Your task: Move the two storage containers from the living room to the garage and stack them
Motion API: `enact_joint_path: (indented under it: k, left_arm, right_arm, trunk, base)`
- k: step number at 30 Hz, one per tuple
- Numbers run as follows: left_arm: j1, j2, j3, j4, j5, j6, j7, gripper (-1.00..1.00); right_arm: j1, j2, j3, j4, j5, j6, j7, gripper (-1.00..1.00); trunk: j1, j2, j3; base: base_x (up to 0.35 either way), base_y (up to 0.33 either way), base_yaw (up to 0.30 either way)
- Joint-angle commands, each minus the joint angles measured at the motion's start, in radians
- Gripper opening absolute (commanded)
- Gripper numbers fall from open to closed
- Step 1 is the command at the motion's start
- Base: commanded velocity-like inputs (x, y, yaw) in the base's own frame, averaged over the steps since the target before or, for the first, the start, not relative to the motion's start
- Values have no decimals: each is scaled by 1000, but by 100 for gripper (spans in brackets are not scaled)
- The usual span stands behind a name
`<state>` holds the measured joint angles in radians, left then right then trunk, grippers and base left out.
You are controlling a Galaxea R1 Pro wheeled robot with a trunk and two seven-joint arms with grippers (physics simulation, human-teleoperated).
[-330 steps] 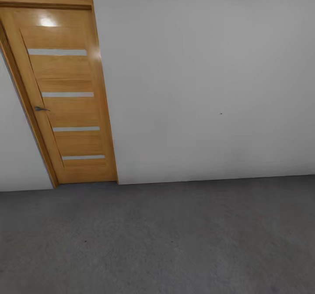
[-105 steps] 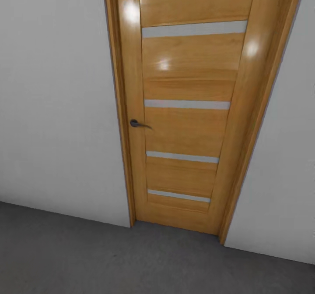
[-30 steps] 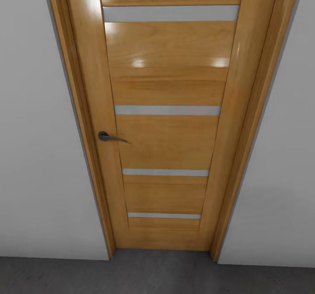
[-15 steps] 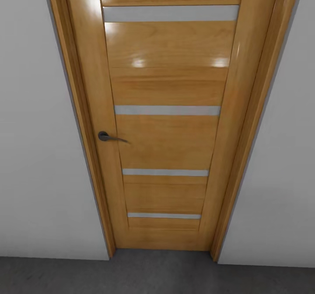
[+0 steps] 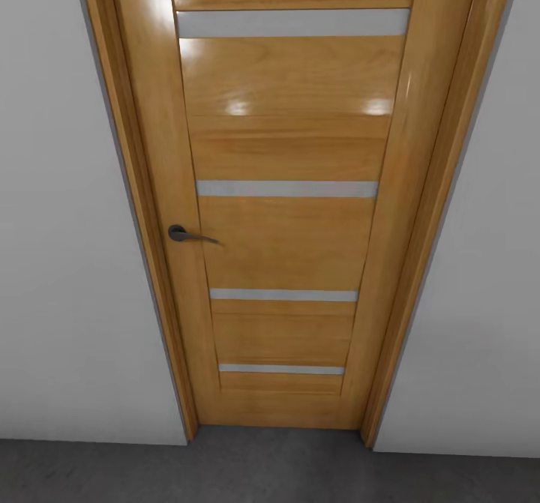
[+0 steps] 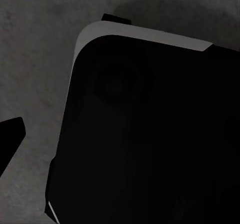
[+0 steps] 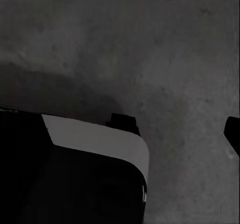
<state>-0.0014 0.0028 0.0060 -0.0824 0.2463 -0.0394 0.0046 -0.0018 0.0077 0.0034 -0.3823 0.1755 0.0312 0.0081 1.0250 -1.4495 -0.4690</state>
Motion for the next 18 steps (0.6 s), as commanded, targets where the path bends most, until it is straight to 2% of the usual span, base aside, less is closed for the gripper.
enact_joint_path:
  k: [1,6,9,10,11,12,14,15,18]
  left_arm:
    - [0,0,0,0,4,-2,0,100]
    - [0,-1,-1,0,6,-2,0,100]
    - [0,-1,-1,0,7,-2,0,100]
    - [0,-1,-1,0,7,-2,-1,100]
    - [0,-1,-1,0,7,-2,-1,100]
    - [0,-1,-1,1,7,-2,-1,100]
    - [0,-1,-1,1,7,-2,-1,100]
    - [0,-1,-1,1,7,-2,-1,100]
    - [0,-1,-2,1,7,-2,-1,100]
  right_arm:
    - [0,0,0,-30,9,19,1,100]
    - [-4,4,1,-208,11,132,6,100]
    - [-11,18,12,-304,17,199,7,100]
    - [-32,45,46,-372,35,269,7,100]
    - [-42,52,56,-383,39,287,7,100]
    - [-104,91,102,-415,53,362,7,100]
    - [-151,118,127,-423,57,398,6,100]
    - [-228,159,152,-430,60,453,6,100]
    - [-301,167,162,-445,58,517,8,100]
  trunk:
    - [0,0,-1]
    - [0,0,-1]
    - [0,0,-1]
    - [0,0,-1]
    - [0,0,-1]
    - [0,0,-1]
    - [0,0,-1]
    - [0,0,-1]
    - [0,0,-1]
  base:
    - [0,0,0]
    - [0,0,0]
    - [0,0,0]
    - [0,0,0]
    - [0,0,0]
    - [0,0,0]
    - [0,0,0]
    - [0,0,0]
    - [0,0,0]
